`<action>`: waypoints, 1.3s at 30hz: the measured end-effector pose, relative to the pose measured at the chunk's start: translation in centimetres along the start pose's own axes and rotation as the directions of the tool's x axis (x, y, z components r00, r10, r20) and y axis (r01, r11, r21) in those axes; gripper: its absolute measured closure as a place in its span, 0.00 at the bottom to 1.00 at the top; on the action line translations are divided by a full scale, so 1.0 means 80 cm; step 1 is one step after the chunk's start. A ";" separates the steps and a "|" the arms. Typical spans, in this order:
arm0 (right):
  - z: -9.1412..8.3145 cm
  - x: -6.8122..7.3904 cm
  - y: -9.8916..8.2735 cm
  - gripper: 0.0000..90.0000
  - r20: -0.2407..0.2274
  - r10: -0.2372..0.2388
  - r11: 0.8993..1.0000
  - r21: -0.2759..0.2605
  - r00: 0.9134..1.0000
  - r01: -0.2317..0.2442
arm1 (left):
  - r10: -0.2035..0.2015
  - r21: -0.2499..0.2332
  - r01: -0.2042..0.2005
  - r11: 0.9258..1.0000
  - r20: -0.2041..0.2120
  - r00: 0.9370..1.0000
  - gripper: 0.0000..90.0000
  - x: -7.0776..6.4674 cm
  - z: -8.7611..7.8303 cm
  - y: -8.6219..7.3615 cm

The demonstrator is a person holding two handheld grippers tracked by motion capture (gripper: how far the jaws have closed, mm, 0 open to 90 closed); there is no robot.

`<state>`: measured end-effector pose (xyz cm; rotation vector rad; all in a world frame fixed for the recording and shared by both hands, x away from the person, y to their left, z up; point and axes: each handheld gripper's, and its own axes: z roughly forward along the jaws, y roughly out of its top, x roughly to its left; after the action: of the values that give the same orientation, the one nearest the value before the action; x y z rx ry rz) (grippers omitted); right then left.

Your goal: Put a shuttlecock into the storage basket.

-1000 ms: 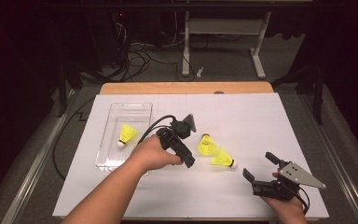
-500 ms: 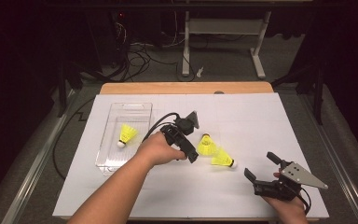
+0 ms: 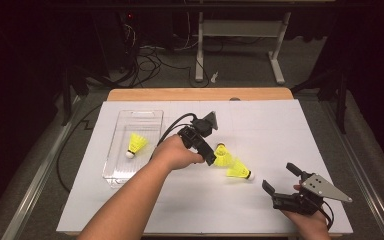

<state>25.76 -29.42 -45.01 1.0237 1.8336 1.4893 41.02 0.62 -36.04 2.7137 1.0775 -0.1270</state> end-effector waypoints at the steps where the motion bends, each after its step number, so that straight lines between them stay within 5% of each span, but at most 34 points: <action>1: 0.000 0.000 0.000 0.00 0.000 0.000 1.000 -0.001 1.000 0.000 | 0.000 -0.004 0.000 1.000 0.002 1.000 0.17 0.001 0.001 0.002; 26: 0.001 0.000 0.000 0.00 -0.010 0.001 1.000 -0.002 1.000 -0.001 | 0.016 -0.035 -0.015 0.999 0.022 1.000 0.57 0.004 0.057 0.029; 39: 0.001 -0.001 0.000 0.00 -0.011 0.002 1.000 -0.004 1.000 -0.002 | 0.005 -0.039 -0.004 0.999 0.021 1.000 0.76 0.002 0.070 0.033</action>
<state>25.84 -29.44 -45.04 1.0176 1.8377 1.5021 42.96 -2.46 -41.03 2.6741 1.0564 -0.1317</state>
